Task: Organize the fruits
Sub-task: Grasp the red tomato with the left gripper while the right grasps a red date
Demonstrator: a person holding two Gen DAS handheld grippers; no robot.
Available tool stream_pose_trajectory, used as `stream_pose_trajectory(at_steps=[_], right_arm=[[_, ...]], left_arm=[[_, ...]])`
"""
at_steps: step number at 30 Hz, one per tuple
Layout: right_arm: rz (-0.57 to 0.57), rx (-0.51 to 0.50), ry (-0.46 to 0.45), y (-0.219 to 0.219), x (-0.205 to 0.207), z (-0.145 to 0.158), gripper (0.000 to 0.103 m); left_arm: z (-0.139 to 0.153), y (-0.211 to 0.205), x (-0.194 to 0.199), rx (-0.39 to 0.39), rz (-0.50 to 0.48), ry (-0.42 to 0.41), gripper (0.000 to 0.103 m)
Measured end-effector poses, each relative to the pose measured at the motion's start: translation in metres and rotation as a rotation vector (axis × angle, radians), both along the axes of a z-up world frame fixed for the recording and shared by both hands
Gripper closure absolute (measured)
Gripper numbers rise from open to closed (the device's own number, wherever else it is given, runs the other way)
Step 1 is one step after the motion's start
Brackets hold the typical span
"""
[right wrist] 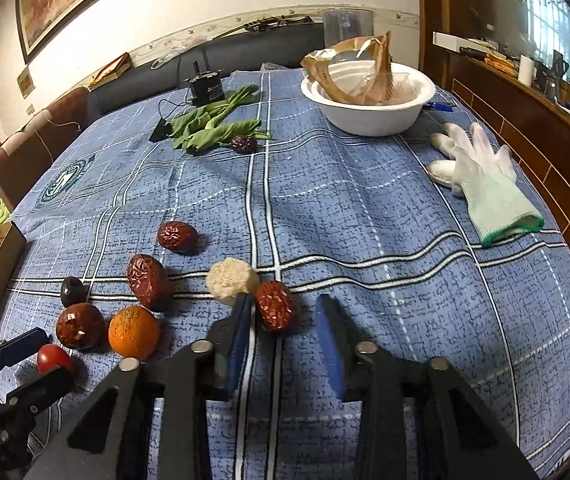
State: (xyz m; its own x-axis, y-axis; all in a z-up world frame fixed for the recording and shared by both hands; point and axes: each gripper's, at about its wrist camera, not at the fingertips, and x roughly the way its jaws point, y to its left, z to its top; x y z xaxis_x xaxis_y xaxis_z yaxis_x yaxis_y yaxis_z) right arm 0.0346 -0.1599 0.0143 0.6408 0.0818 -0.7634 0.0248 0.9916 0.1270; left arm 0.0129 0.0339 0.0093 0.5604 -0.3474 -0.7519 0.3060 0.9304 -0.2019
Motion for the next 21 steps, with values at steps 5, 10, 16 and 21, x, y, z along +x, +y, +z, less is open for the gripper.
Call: stream_pose_trajectory(at_steps=[5,10,16,21], right_arm=[[0.023,-0.032,-0.003,0.010,-0.004,0.001,0.080],[0.043,-0.039,-0.009,0.015,-0.014,0.009,0.080],[0.080,0.000,-0.037,0.020,-0.047,0.033,0.080],[0.113,0.012,-0.063,0.033,-0.072,0.050,0.080]], left_arm=[[0.003,-0.007,-0.007,0.022,-0.030,-0.042,0.073],[0.004,-0.001,-0.006,-0.008,-0.017,-0.044,0.073],[0.005,0.004,-0.007,-0.031,0.005,-0.046,0.073],[0.011,0.005,-0.014,-0.020,0.012,-0.076,0.073]])
